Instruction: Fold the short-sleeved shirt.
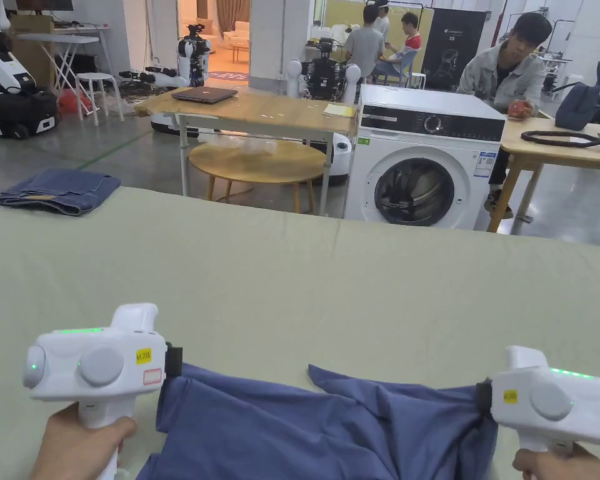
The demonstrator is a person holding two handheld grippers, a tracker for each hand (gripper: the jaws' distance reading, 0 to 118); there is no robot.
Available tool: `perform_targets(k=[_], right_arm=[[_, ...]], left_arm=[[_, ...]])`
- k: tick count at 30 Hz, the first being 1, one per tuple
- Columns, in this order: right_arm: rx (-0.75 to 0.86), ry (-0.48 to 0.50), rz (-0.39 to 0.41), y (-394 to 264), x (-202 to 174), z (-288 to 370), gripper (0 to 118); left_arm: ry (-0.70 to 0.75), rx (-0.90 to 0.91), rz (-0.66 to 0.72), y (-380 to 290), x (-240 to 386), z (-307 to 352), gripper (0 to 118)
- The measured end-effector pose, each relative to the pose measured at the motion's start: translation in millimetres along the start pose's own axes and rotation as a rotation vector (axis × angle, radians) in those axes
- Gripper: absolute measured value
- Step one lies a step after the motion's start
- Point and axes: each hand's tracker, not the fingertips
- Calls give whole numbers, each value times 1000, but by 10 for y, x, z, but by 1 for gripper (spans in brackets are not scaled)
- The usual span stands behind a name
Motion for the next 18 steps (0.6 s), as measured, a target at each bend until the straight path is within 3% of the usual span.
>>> perform_targets(k=[7, 18], right_arm=[[198, -52, 34, 404, 33, 738, 0], [391, -114, -2, 1149, 90, 1528, 0]], left_arm=[[42, 181, -17, 510, -166, 682, 0], [157, 332, -19, 1462, -551, 1537, 0]])
